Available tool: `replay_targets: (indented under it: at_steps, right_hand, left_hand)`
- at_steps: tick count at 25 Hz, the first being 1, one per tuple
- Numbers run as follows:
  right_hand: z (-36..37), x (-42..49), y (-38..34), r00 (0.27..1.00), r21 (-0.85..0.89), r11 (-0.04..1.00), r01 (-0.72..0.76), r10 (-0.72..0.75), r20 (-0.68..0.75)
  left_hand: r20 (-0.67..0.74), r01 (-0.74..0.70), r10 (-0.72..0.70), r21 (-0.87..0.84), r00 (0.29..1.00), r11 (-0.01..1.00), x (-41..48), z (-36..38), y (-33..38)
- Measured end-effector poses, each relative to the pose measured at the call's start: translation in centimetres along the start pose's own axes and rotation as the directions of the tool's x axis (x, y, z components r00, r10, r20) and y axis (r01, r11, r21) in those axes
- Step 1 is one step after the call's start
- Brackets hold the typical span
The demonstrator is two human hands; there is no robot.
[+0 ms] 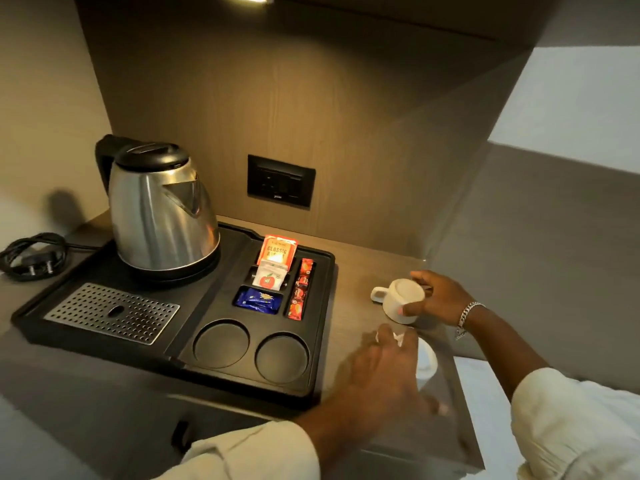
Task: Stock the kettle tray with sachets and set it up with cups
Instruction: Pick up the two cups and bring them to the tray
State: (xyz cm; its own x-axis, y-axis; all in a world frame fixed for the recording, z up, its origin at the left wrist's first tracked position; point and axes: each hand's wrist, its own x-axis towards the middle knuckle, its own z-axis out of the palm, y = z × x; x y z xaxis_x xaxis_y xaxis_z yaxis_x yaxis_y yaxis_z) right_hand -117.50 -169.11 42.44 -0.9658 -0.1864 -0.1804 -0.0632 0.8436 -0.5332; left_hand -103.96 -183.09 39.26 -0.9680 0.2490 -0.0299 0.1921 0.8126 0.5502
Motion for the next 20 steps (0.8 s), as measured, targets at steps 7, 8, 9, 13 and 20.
replay_targets:
  at_steps: [7, 8, 9, 13, 20]
  right_hand:
    - [-1.0, -0.5, 1.4, 0.987, -0.015, 0.997, 0.074, -0.075, -0.140]
    - [-1.1, -0.8, 0.9, 0.984, 0.022, 0.996, 0.089, -0.084, -0.154]
    - [-1.3, -1.3, 0.2, 0.983, 0.052, 0.994, 0.099, -0.090, -0.161]
    - [-1.4, -3.4, -3.4, 0.978, 0.169, 0.970, 0.176, -0.152, -0.144]
    - [2.5, -6.5, -10.4, 0.968, 0.282, 0.931, 0.233, -0.249, 0.021]
  left_hand:
    - [-0.039, 0.040, -0.041, -0.026, 0.998, 0.999, 0.0, -1.0, 1.4]
    - [-0.068, 0.036, -0.038, -0.026, 0.997, 0.999, -0.7, -1.6, 0.9]
    - [-0.114, 0.023, -0.026, -0.034, 0.993, 0.999, -1.7, -2.3, 0.2]
    - [-0.319, -0.028, 0.009, -0.054, 0.948, 0.998, -5.5, -6.2, -3.4]
    - [-0.533, 0.240, -0.274, -0.134, 0.801, 0.962, -9.4, -12.5, -11.3]
